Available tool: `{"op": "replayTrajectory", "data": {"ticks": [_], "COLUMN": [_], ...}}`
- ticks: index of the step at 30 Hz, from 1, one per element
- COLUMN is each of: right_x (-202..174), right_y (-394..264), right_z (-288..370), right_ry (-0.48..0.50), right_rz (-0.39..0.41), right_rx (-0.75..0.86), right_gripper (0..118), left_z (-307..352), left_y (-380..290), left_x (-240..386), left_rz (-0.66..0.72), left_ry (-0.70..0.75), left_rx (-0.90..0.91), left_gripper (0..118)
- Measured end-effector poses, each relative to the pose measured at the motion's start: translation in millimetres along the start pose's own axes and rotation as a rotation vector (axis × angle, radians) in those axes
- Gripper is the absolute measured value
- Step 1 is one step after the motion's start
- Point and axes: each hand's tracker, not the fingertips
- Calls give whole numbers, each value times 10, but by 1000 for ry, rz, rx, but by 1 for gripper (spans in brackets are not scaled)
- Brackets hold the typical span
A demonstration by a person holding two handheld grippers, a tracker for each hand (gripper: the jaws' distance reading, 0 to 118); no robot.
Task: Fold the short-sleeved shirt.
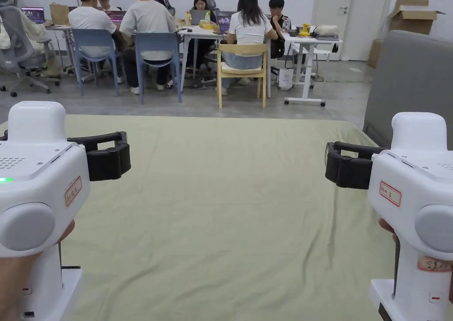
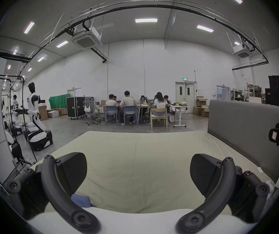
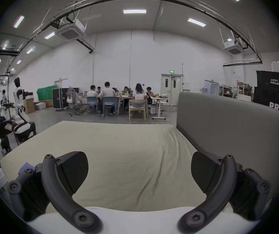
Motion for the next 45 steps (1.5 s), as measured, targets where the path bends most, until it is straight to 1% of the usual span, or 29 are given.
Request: {"op": "replayTrajectory", "data": {"ticks": [2, 6, 11, 19, 27, 32, 40, 43, 44, 45], "right_x": [4, 36, 23, 24, 2, 23, 51, 56, 46, 32], "right_y": [8, 15, 23, 63, 50, 63, 65, 62, 63, 70], "right_z": [-8, -18, -27, -10, -18, -51, -58, -68, -76, -84], "right_ry": [6, 56, 56, 82, 85, 85, 89, 102, 95, 51], "right_rz": [24, 12, 10, 13, 44, 15, 2, 10, 11, 9], "right_rx": [1, -17, 3, 26, 21, 12, 7, 5, 5, 6], "right_gripper": [118, 118, 118, 118, 118, 118, 118, 118, 118, 118], "left_z": [5, 7, 6, 7, -4, -14, -22, -29, -30, -30], "left_y": [4, 5, 20, 57, 55, 66, 47, 36, 35, 33], "left_x": [-3, -2, 4, 20, 52, 55, 69, 81, 87, 91], "left_rz": [9, 9, 2, 2, -28, -17, -16, -19, -20, -21], "left_ry": [-6, -7, 3, -6, 16, 6, -2, -6, -6, -6], "left_rx": [-3, -6, -6, 1, 11, 10, -1, -3, -3, -2], "left_gripper": [118, 118, 118, 118, 118, 118, 118, 118, 118, 118]}}
